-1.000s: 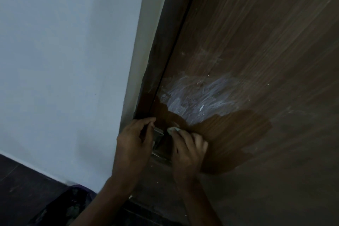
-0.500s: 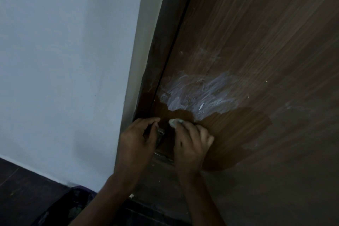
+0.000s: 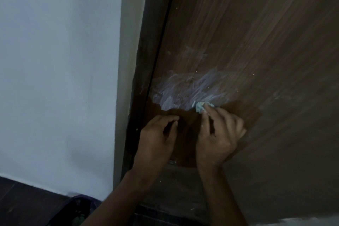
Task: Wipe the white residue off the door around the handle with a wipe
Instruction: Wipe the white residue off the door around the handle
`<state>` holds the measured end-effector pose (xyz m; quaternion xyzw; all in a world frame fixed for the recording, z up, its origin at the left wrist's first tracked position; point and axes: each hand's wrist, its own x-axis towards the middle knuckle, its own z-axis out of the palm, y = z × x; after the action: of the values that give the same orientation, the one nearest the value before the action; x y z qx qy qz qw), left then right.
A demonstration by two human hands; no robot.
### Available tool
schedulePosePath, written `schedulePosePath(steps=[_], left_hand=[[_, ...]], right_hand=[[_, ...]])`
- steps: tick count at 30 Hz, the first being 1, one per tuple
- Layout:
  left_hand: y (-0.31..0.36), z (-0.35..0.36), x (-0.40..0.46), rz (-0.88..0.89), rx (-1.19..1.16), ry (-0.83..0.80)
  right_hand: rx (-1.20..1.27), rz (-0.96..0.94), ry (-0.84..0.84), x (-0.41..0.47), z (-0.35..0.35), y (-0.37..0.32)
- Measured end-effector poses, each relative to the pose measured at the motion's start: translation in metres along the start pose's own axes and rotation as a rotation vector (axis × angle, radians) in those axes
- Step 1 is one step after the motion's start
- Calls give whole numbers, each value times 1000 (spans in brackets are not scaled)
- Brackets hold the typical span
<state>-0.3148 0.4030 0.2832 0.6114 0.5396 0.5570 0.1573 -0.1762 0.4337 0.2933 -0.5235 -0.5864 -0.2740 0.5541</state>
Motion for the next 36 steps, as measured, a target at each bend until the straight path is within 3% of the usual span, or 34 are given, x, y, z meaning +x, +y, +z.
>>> schedulePosePath(steps=[5,12,17,19,25,28,32,36], left_hand=[[4,4,13,58,-2,6],[4,-2,25,83,-31,66],[16,-7,28,156,5,71],[20,-7,28,178,3,63],[9,-11,28,154,-30,60],[3,-12,28,105,-3,82],[-1,-13,25,97,36,62],[-5,-19,24,67,54,80]], right_hand=[[19,-160,-293,-30,-5,-13],[-18,20,84,36,-16,-1],[-27,-118,-209,-2,-11,-14],[-23,-83,-166,4,-14,-11],[44,179,229,54,-27,9],[80,123,126,42,-18,-3],[-2,-137,-118,11,-13,-14],[44,15,101,44,-21,-3]])
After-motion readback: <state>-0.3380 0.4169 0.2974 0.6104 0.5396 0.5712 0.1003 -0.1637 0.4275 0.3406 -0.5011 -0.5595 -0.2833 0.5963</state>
